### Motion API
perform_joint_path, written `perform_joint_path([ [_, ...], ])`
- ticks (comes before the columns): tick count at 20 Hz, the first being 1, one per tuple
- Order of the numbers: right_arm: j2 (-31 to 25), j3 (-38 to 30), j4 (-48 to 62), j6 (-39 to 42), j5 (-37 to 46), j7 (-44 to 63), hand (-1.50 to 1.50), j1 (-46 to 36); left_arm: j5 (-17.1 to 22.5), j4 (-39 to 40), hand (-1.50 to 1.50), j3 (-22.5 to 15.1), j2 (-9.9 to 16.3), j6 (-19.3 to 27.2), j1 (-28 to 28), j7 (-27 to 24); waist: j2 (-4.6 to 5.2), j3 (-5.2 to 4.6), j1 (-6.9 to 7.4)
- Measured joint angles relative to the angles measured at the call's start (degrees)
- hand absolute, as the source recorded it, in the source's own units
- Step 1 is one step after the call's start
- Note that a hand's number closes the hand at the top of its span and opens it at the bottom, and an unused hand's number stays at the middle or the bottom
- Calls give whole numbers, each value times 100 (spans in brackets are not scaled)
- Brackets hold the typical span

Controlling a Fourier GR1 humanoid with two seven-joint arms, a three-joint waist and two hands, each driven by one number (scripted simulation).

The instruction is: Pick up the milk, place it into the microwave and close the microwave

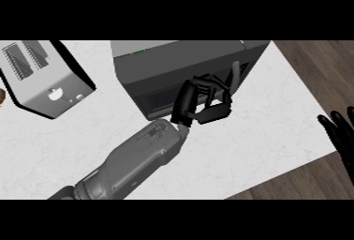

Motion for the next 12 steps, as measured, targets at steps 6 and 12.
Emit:
perform_joint_path([
  [6,-147,-73,-109,19,-187,151,-150,-117,251,79,150,-7,0,-11,6,-354,-2,10,-66],
  [12,-258,-134,-198,19,-385,286,-150,-213,440,156,150,-34,0,-18,-1,-661,1,16,-119],
])
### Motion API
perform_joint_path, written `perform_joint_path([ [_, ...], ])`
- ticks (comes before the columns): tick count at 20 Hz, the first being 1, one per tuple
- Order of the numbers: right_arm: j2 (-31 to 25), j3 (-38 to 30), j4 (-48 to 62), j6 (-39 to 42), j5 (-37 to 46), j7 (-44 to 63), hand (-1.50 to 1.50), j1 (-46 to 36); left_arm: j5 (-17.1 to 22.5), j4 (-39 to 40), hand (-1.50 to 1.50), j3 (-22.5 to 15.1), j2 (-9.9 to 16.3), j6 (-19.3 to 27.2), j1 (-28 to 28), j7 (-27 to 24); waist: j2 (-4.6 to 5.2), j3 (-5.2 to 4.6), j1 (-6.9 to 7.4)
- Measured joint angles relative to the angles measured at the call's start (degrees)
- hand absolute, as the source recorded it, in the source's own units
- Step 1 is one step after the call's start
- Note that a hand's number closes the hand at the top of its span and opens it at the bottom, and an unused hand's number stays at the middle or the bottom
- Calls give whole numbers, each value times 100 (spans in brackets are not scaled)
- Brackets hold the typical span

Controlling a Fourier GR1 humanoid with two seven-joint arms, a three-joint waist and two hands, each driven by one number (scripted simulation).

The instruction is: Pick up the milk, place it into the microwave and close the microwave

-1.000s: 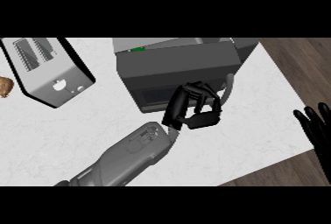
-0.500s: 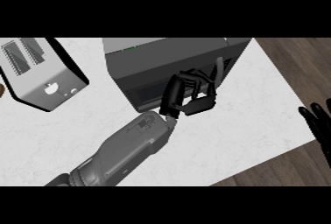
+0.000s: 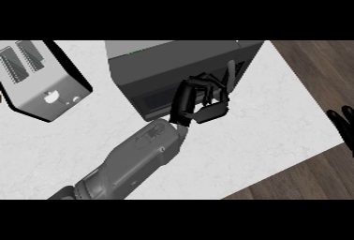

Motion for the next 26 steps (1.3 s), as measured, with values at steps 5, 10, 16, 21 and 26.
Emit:
perform_joint_path([
  [5,-65,-54,-65,-29,-181,105,-150,-66,143,60,150,-25,1,0,-11,-213,0,5,-38],
  [10,-134,-111,-99,-58,-318,205,-150,-92,255,112,150,-51,-1,-3,-20,-416,7,11,-63],
  [16,-236,-181,-136,-70,-470,313,-150,-151,395,162,150,-85,0,-3,-34,-628,15,14,-91],
  [21,-325,-248,-147,-93,-600,406,-150,-216,510,204,150,-134,0,-8,-63,-742,19,17,-93],
  [26,-405,-267,-183,-63,-759,480,-150,-289,597,246,150,-192,-1,-12,-93,-869,29,21,-91],
])
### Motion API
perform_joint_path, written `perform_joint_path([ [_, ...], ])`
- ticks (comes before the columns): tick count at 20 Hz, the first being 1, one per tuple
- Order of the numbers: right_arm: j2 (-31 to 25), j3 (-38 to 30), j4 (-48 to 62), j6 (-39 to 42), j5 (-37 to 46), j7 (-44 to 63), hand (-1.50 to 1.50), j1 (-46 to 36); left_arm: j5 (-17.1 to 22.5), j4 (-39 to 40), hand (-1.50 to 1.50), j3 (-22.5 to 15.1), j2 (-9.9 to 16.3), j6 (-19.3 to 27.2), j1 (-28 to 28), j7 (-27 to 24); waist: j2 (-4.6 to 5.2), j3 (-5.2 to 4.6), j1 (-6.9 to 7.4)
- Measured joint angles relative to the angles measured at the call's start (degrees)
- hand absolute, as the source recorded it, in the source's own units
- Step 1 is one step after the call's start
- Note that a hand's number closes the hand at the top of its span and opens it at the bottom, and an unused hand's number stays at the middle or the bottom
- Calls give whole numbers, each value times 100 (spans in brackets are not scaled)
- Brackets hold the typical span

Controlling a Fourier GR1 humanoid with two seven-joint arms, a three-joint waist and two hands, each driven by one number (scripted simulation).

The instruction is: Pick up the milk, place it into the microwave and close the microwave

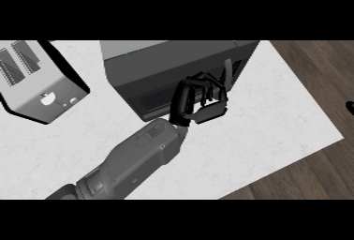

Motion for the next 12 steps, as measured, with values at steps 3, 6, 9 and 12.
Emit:
perform_joint_path([
  [3,-64,21,-16,83,-119,42,-150,-33,53,24,150,-32,0,-3,-19,-63,4,5,1],
  [6,-129,48,-28,166,-242,91,-150,-49,113,50,150,-66,0,-7,-38,-114,4,7,3],
  [9,-188,78,-56,229,-362,149,-150,-53,179,77,150,-86,0,-7,-50,-165,1,6,-11],
  [12,-245,60,-42,265,-472,192,-150,-49,222,102,150,-105,0,-1,-58,-249,5,9,-22],
])
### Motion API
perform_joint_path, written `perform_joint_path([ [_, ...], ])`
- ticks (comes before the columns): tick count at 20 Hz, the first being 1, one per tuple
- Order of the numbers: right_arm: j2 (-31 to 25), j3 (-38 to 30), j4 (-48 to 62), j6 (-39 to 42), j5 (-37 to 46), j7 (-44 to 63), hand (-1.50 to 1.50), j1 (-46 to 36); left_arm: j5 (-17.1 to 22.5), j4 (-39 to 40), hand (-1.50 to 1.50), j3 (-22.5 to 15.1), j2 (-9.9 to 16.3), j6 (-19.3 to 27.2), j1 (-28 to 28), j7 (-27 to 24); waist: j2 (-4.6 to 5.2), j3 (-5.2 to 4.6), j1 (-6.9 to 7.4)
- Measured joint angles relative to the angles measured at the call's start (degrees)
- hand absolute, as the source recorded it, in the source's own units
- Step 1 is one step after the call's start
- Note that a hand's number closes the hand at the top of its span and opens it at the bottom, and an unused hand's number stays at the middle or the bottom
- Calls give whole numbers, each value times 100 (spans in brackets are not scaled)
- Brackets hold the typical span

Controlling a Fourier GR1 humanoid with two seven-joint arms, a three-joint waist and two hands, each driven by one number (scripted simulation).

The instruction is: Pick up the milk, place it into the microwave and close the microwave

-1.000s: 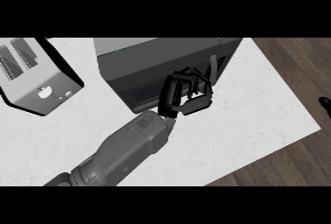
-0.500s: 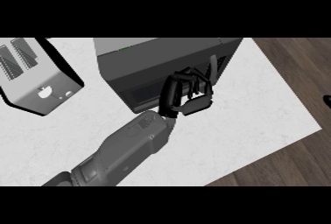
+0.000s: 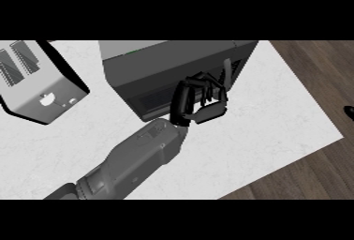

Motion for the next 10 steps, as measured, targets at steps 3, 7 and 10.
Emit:
perform_joint_path([
  [3,-50,4,0,33,-84,42,-150,-16,63,15,150,-32,-1,-6,-23,-27,4,1,9],
  [7,-125,-42,3,63,-203,79,-150,-46,132,44,150,-65,1,-6,-37,-94,1,2,0],
  [10,-194,-85,4,94,-263,104,-150,-76,186,69,150,-92,0,-27,-57,-126,2,2,1],
])
